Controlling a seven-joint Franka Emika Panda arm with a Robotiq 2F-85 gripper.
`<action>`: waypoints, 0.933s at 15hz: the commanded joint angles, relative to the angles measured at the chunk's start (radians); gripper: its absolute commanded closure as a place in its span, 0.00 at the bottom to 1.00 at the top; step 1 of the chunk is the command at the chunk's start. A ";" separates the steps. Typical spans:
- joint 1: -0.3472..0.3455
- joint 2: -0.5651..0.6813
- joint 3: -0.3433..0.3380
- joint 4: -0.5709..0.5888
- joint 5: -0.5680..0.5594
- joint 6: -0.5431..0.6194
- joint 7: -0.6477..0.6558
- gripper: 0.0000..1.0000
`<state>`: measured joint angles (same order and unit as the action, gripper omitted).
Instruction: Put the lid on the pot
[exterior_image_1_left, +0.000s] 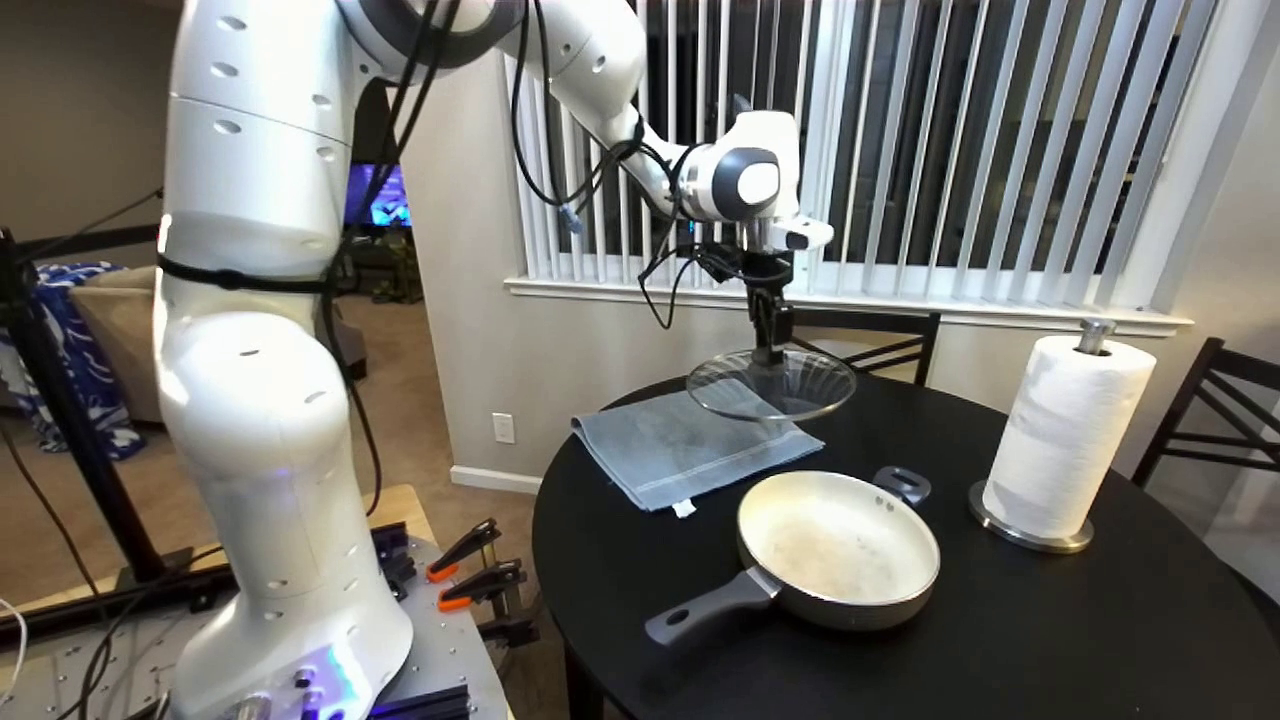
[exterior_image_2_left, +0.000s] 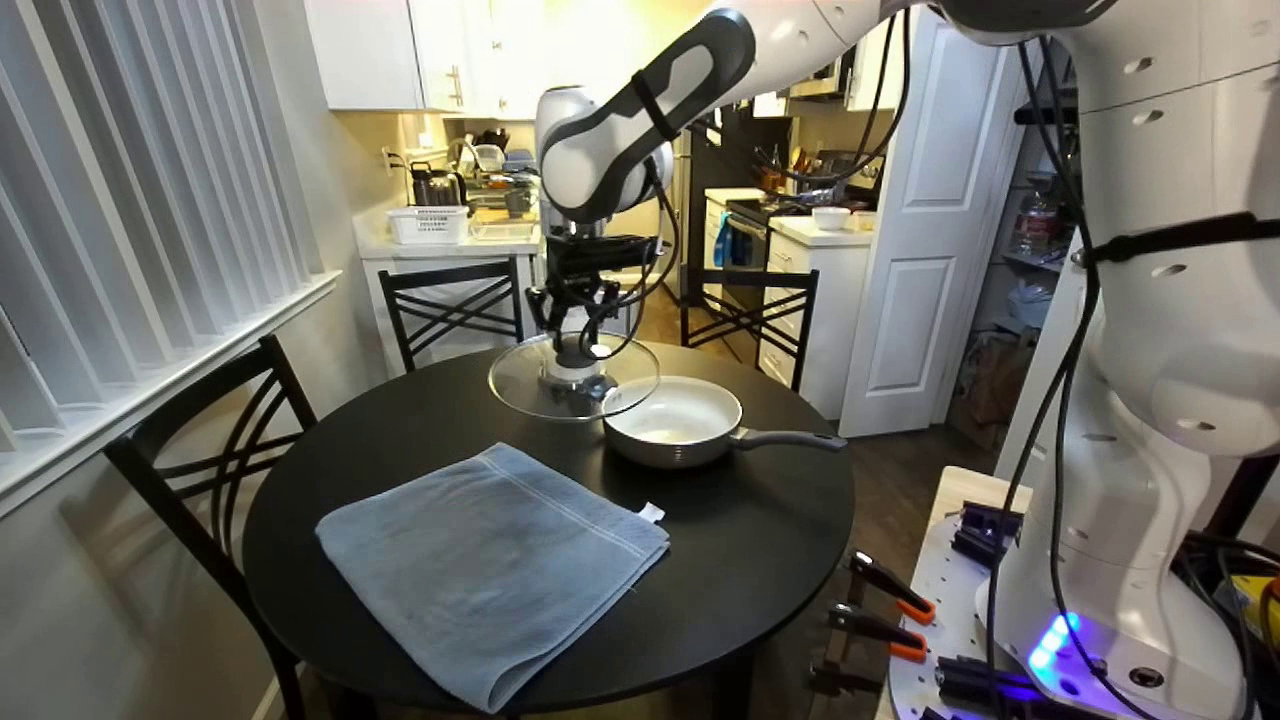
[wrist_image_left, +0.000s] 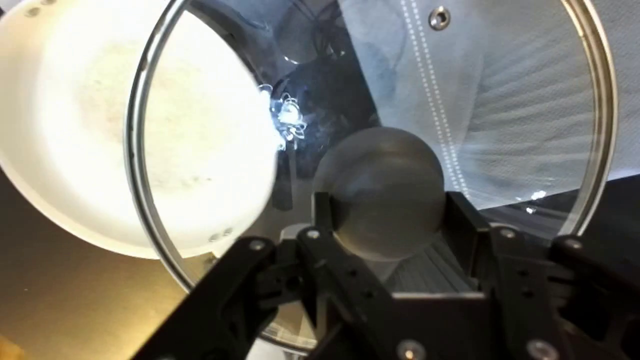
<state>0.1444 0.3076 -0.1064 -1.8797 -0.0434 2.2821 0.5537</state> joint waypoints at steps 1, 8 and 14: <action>-0.104 -0.117 -0.013 -0.115 0.064 -0.021 -0.043 0.68; -0.213 -0.089 -0.055 -0.163 0.081 -0.007 -0.036 0.68; -0.232 0.019 -0.060 -0.145 0.110 0.097 -0.044 0.68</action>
<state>-0.0788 0.2791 -0.1719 -2.0373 0.0212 2.3208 0.5210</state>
